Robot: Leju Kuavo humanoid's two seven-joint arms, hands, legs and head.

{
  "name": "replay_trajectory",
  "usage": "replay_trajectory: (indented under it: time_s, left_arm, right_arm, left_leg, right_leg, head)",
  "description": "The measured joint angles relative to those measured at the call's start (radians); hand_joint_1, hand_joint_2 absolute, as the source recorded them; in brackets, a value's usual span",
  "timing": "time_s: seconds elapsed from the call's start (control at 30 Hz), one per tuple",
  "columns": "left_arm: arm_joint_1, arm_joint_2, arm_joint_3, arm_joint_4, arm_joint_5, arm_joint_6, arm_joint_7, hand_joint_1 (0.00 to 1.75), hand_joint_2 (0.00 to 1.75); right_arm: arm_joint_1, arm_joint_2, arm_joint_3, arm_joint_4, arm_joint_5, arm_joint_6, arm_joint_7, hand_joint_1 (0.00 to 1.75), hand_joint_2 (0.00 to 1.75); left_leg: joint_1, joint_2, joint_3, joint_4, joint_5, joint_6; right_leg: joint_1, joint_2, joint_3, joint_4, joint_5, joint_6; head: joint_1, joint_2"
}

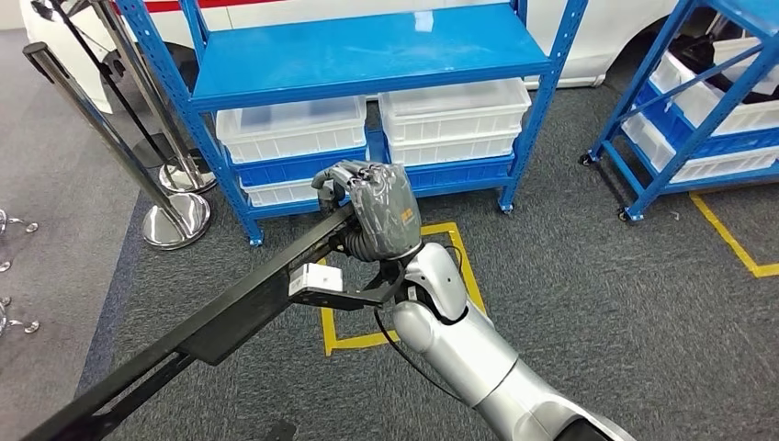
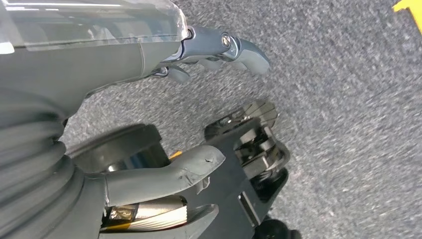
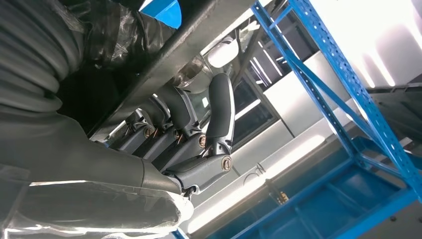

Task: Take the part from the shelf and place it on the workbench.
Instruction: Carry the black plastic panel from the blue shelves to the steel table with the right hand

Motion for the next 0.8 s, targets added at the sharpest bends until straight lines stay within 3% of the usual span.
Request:
replay_trajectory:
  time_s: [0.07,0.1,0.13,0.17,0.2,0.27,0.33,0.47,0.53,0.6,0.63,0.67,0.73,0.8]
  left_arm:
    - [0.001,0.0,0.0,0.0,-0.003,0.001,0.0,0.0,1.75]
    - [0.001,0.0,0.0,0.0,-0.005,0.001,0.0,0.0,1.75]
    - [0.001,0.0,0.0,0.0,-0.007,0.001,0.0,0.0,1.75]
    - [0.001,0.0,0.0,0.0,-0.008,0.001,0.0,0.0,1.75]
    - [0.001,0.0,0.0,0.0,-0.009,0.001,0.0,0.0,1.75]
    - [0.0,0.0,0.0,0.0,-0.01,0.001,0.0,0.0,1.75]
    - [-0.001,0.0,0.0,0.0,-0.012,0.001,0.0,0.0,1.75]
    - [-0.001,0.0,0.0,0.0,-0.015,0.0,0.001,0.0,1.75]
    - [-0.004,0.0,0.0,0.0,-0.016,-0.002,0.001,0.0,1.75]
    - [-0.004,0.0,0.001,0.0,-0.016,-0.003,0.001,0.0,1.75]
    - [-0.004,0.0,0.001,0.0,-0.016,-0.003,0.001,0.0,1.75]
    - [-0.004,0.0,0.001,0.0,-0.016,-0.005,0.0,0.0,1.75]
    - [-0.004,-0.001,0.001,0.0,-0.016,-0.008,-0.001,0.0,1.75]
    - [-0.005,-0.002,0.001,0.0,-0.019,-0.011,-0.003,0.0,1.75]
  right_arm:
    - [-0.001,0.0,0.0,0.002,0.0,0.008,-0.004,1.75,1.75]
    - [-0.001,0.0,0.0,0.004,0.001,0.012,-0.007,1.75,1.75]
    - [-0.001,0.0,0.0,0.005,0.002,0.014,-0.009,1.75,1.75]
    - [-0.001,0.0,0.001,0.007,0.002,0.016,-0.011,1.75,1.75]
    - [-0.001,0.0,0.001,0.007,0.002,0.018,-0.012,1.75,1.75]
    - [-0.002,0.0,0.001,0.007,0.001,0.021,-0.014,1.75,1.75]
    - [-0.004,-0.001,0.002,0.007,-0.004,0.023,-0.016,1.75,1.75]
    - [-0.007,-0.001,0.002,0.007,-0.024,0.026,-0.023,1.75,1.75]
    - [-0.009,-0.002,0.002,0.007,-0.03,0.026,-0.027,1.75,1.75]
    - [-0.008,-0.004,0.002,0.009,-0.032,0.026,-0.028,1.75,1.75]
    - [-0.007,-0.005,0.002,0.01,-0.032,0.026,-0.028,1.75,1.75]
    - [-0.005,-0.007,0.002,0.011,-0.032,0.026,-0.028,1.75,1.75]
    - [-0.006,-0.008,0.002,0.012,-0.032,0.027,-0.029,1.75,1.75]
    - [-0.011,-0.008,0.002,0.012,-0.033,0.029,-0.031,1.75,1.75]
  left_leg:
    - [0.003,-0.001,-0.043,0.121,-0.084,-0.008]
    - [0.005,-0.001,-0.06,0.18,-0.112,-0.011]
    - [0.005,-0.001,-0.064,0.213,-0.122,-0.012]
    - [0.006,-0.001,-0.051,0.213,-0.115,-0.012]
    - [0.006,-0.001,-0.017,0.174,-0.095,-0.009]
    - [0.005,-0.003,0.079,0.041,-0.06,0.001]
    - [0.0,-0.009,0.134,-0.043,-0.051,0.011]
    - [-0.003,0.001,0.142,-0.08,-0.042,0.029]
    - [0.0,0.014,0.144,-0.093,-0.033,0.038]
    - [-0.001,0.026,0.138,-0.092,-0.031,0.042]
    - [-0.001,0.032,0.135,-0.09,-0.031,0.042]
    - [-0.001,0.04,0.133,-0.087,-0.031,0.042]
    - [-0.001,0.055,0.129,-0.079,-0.034,0.038]
    - [-0.006,0.068,0.126,-0.067,-0.04,0.029]
  right_leg:
    - [0.002,-0.001,-0.017,0.001,0.015,-0.007]
    - [0.003,-0.002,-0.026,0.001,0.022,-0.008]
    - [0.004,-0.001,-0.034,0.002,0.028,-0.007]
    - [0.005,-0.001,-0.042,0.002,0.033,-0.007]
    - [0.006,-0.001,-0.047,0.003,0.038,-0.005]
    - [0.007,0.001,-0.055,0.004,0.044,-0.001]
    - [0.006,0.005,-0.059,0.004,0.05,0.008]
    - [0.004,0.014,-0.069,0.013,0.049,0.031]
    - [0.003,0.014,-0.104,0.088,0.002,0.04]
    - [0.0,0.013,-0.165,0.21,-0.053,0.047]
    - [-0.002,0.012,-0.186,0.251,-0.062,0.051]
    - [-0.005,0.01,-0.191,0.259,-0.053,0.054]
    - [-0.009,-0.007,-0.146,0.171,0.008,0.057]
    - [-0.005,-0.052,-0.091,0.058,0.048,0.051]
  head:
    - [0.0,0.0]
    - [0.0,0.0]
    - [0.0,0.0]
    - [0.0,0.0]
    - [0.0,0.0]
    - [0.0,0.0]
    - [0.0,0.0]
    - [-0.001,0.0]
    - [-0.001,0.0]
    - [-0.001,0.0]
    - [-0.001,0.0]
    - [-0.001,0.0]
    - [-0.001,0.0]
    - [-0.001,0.0]
